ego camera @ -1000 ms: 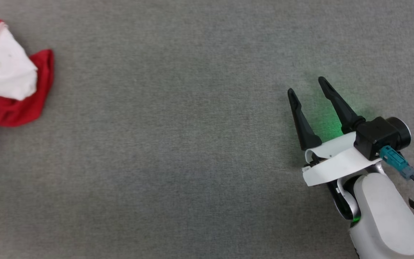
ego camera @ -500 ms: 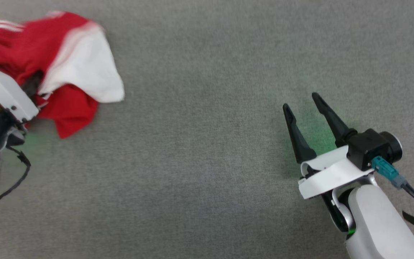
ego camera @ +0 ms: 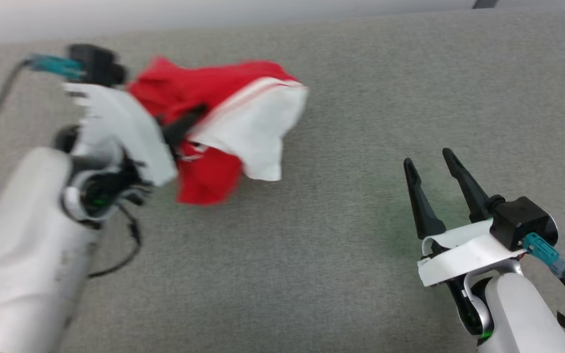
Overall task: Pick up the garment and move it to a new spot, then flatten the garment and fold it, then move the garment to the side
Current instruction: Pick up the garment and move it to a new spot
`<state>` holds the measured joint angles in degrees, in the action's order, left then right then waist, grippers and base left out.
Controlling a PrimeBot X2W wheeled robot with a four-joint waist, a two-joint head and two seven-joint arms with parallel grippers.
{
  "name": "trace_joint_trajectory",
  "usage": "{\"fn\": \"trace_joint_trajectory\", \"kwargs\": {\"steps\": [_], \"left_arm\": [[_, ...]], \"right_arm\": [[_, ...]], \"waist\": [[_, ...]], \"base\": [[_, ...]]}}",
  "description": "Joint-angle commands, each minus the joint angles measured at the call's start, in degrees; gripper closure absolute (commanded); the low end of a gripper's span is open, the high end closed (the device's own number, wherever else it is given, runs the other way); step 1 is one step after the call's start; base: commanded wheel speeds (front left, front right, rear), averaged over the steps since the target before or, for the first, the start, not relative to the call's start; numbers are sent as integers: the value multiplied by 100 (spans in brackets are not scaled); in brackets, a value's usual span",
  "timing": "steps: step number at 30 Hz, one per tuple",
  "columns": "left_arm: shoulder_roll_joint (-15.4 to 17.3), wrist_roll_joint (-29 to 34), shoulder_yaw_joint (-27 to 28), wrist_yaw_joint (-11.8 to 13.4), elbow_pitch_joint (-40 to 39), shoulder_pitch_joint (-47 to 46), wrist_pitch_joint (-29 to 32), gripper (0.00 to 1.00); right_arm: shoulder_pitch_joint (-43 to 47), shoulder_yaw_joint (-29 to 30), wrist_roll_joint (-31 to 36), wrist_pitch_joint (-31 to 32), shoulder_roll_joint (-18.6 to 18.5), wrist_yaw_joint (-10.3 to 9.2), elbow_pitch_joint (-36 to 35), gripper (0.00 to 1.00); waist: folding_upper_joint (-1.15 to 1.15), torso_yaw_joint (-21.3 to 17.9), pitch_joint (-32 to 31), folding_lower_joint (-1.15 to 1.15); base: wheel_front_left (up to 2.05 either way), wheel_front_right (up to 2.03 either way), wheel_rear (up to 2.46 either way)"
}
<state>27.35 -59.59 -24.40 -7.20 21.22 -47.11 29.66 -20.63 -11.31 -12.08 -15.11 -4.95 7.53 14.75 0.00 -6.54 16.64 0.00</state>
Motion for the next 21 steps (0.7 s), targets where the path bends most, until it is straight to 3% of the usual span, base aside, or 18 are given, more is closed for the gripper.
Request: {"fn": "trace_joint_trajectory", "kwargs": {"steps": [1,9,15,21], "left_arm": [[-123,-39,-94,32,-168,33,82,100],[-702,-56,-694,38,-355,-88,552,100],[-964,-61,-939,3,353,-262,553,100],[-955,-2,-1226,-37,1177,-457,547,100]], "right_arm": [[58,55,-66,-5,39,-8,-30,0],[123,428,-217,-5,168,-8,-240,0],[84,664,-501,-4,205,-8,-341,0],[114,667,-884,-5,209,-8,-344,0]], "waist": [[0,-185,18,0],[0,-864,199,0],[0,-1464,432,0],[0,-1966,623,0]], "base": [[0,0,0],[0,0,0],[0,0,0],[0,0,0]]}}
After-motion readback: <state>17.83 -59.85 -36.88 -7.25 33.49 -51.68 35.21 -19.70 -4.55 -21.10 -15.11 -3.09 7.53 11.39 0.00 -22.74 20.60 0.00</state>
